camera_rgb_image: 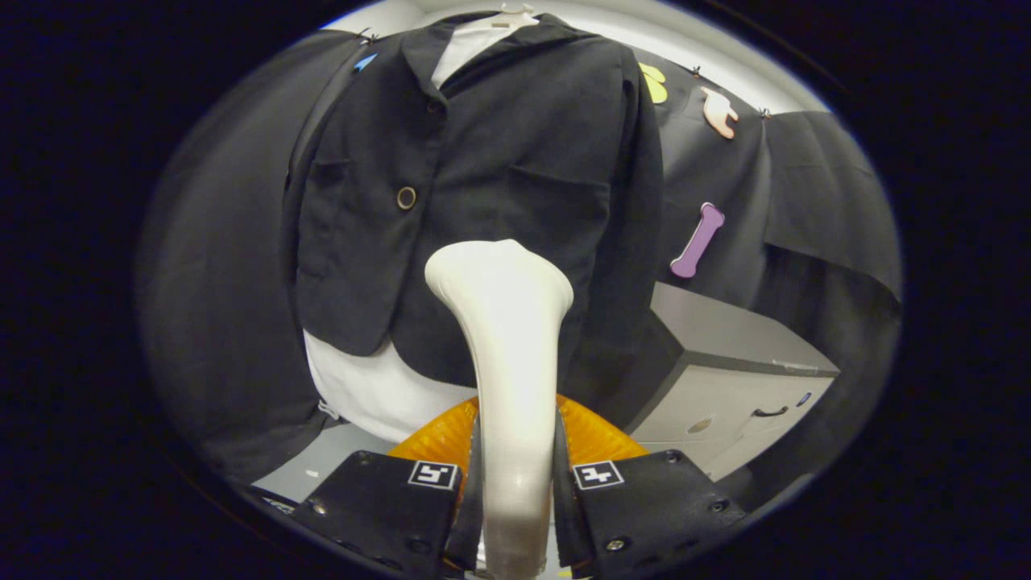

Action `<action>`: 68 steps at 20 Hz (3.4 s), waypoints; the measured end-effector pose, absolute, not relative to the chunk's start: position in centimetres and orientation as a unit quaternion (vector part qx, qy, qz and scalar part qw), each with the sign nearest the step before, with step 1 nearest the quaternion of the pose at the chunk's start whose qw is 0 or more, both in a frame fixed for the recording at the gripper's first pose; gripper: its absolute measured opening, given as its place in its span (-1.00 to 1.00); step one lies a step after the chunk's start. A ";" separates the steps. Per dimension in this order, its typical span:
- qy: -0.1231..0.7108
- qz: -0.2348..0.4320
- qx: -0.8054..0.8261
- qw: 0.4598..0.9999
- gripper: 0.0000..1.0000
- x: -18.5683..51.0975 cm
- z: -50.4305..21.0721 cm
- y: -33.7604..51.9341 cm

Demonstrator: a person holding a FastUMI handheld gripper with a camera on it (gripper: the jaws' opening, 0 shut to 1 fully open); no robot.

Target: Iron the clothes twice with a garment steamer, once on the left side and once on the right side.

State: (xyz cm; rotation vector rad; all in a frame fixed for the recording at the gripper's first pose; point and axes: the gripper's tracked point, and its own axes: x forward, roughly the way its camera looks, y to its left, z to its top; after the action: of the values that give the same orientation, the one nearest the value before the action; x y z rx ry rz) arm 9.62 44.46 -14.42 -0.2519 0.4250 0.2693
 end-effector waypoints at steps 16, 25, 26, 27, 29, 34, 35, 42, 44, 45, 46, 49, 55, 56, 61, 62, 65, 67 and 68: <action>0.292 0.138 -0.179 0.929 -0.22 8.3 -22.6 43.0; 0.147 0.167 -0.094 0.970 -0.22 8.6 -6.9 46.6; 0.116 0.174 -0.078 0.975 -0.22 8.6 -4.0 47.3; 0.085 0.182 -0.063 0.978 -0.23 8.6 -1.2 48.1; 0.027 0.198 -0.041 0.979 -0.22 8.4 4.1 49.5; -0.093 0.230 -0.018 0.969 -0.23 8.5 13.7 53.7; -0.114 0.234 -0.015 0.965 -0.22 8.7 15.1 54.7; -0.195 0.257 -0.024 0.946 -0.22 11.4 21.6 61.6; -0.215 0.258 -0.026 0.942 -0.22 12.2 23.4 63.4; -0.229 0.253 -0.031 0.940 -0.22 12.5 24.3 64.1; -0.242 0.244 -0.037 0.938 -0.22 13.0 25.2 64.6; -0.261 0.230 -0.048 0.936 -0.22 13.9 26.8 66.5; -0.247 0.214 -0.066 0.943 -0.23 15.6 25.4 67.5; -0.237 0.216 -0.066 0.945 -0.23 15.8 24.6 67.4; -0.197 0.216 -0.069 0.954 -0.23 15.9 20.6 65.9; -0.191 0.215 -0.070 0.955 -0.23 15.9 19.9 65.7; -0.172 0.220 -0.066 0.958 -0.23 15.5 17.7 64.8; -0.163 0.220 -0.070 0.959 -0.22 15.2 16.4 64.2; -0.157 0.222 -0.073 0.960 -0.22 14.9 15.6 64.1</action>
State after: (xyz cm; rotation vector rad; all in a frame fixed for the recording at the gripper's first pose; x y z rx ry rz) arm 14.94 64.08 15.64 -0.1475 -0.3178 0.4498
